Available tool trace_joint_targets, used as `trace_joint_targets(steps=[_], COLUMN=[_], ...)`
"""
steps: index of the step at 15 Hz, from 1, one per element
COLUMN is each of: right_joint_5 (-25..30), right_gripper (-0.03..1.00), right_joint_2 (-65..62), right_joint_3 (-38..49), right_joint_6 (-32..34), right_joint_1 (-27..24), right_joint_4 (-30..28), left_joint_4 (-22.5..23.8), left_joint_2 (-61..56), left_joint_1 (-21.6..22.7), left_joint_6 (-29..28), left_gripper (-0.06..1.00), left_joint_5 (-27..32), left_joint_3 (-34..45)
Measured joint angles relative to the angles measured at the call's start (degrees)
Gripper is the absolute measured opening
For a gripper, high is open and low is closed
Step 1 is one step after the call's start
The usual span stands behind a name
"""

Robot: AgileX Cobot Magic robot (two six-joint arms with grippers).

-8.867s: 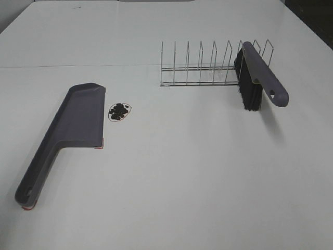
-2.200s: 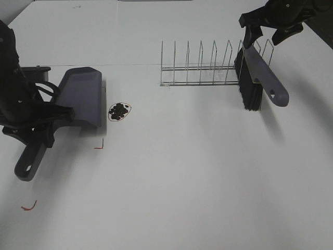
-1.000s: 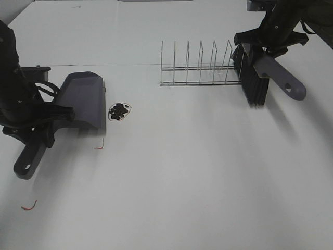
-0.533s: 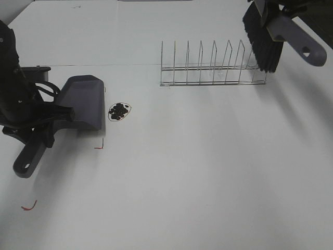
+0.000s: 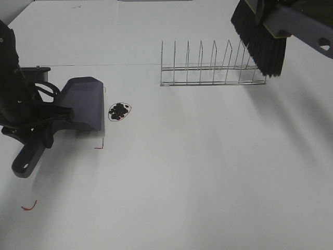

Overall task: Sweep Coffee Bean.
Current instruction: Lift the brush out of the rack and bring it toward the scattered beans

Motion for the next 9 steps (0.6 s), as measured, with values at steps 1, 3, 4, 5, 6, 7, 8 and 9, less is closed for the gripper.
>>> trace_joint_targets(steps=[1,3,4,5,6,7,8,9], right_joint_5=[-1.4,-7.1,-12.1,-15.1,-16.6,-18.2,-19.3,-19.3], right_gripper=[0.28,0.28,0.28,0.28,0.28,0.28,0.28,0.28], right_joint_2=[-1.6,-3.2,-2.9,-2.7,-2.6,-2.2,-1.1,-0.6], right_joint_3=[4.0,11.6,17.9,20.5,21.6,23.0,23.7,23.8], right_joint_6=[1.9,4.9,7.7,9.4,10.4,12.2,13.8,14.2], right_joint_1=[2.5,7.1,10.5,11.6,11.8,12.0,12.2,12.2], right_joint_4=[-2.6,-6.5,-7.7,-8.0,-8.2,-9.3,-10.5,-10.5], left_joint_4=[0.0,0.8,3.4,4.5,4.6,4.7,4.4,4.4], left_joint_2=[0.0,0.0,0.1,0.6,1.0,2.0,3.4,4.0], left_joint_1=[0.0,-0.3,-1.5,-2.4,-2.7,-3.1,-3.3,-3.3], left_joint_6=[-0.1,-0.8,-3.3,-4.5,-4.9,-5.3,-5.4,-5.4], left_gripper=[0.32,0.32,0.32,0.32,0.32,0.32,0.32,0.32], left_joint_5=[0.2,1.3,2.2,3.0,3.2,3.5,4.1,4.2], left_joint_3=[0.0,0.0,0.0,0.0,0.0,0.0,0.0,0.0])
